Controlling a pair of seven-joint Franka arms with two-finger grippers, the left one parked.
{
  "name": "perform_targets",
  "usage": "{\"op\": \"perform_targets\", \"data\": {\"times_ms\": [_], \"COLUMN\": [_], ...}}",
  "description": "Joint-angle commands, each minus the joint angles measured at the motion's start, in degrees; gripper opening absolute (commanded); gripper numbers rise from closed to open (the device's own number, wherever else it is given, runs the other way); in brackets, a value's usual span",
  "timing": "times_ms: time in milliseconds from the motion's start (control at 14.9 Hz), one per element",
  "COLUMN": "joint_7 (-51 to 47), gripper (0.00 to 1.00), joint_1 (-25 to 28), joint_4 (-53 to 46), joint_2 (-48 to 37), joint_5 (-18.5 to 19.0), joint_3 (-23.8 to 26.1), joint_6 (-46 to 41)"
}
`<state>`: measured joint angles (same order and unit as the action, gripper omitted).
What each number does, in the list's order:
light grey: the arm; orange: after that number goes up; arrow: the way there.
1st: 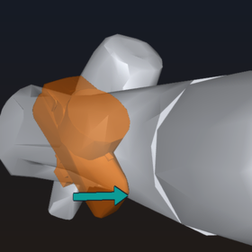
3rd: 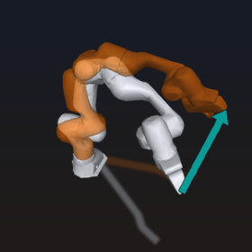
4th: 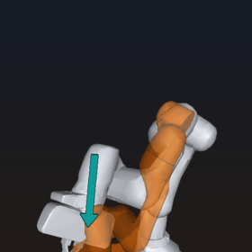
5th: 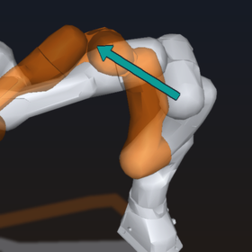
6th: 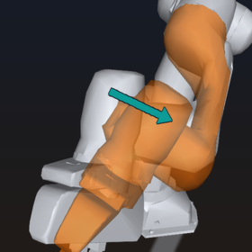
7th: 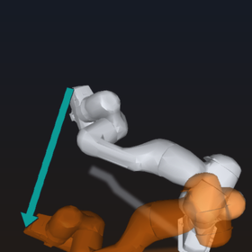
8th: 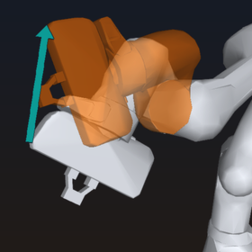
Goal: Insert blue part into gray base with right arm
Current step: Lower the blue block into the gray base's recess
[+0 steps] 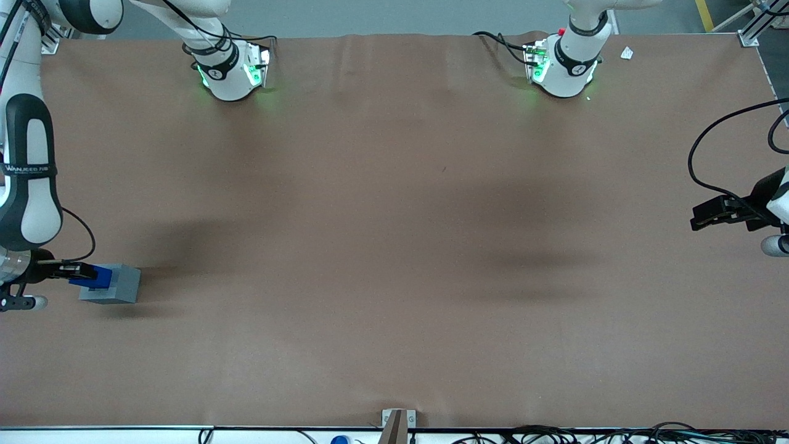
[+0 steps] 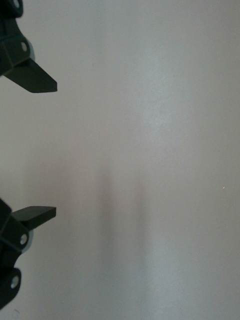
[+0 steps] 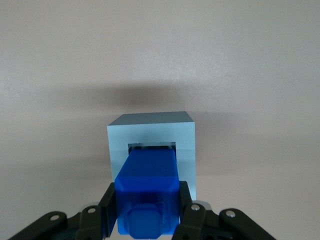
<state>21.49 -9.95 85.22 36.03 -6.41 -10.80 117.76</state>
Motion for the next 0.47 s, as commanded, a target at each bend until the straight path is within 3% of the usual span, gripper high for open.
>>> {"op": "perform_targets", "data": {"times_ms": [0,402], "joint_7": [-0.66,-0.57], "gripper": [0.01,0.00], "joint_1": [-0.68,0.37], "joint_4": [-2.34,-2.25], "joint_2": [2.20,2.91], "joint_5": [-0.63,-0.10], "joint_3": [0.69,0.78], "joint_6": [-0.25,-0.25]}}
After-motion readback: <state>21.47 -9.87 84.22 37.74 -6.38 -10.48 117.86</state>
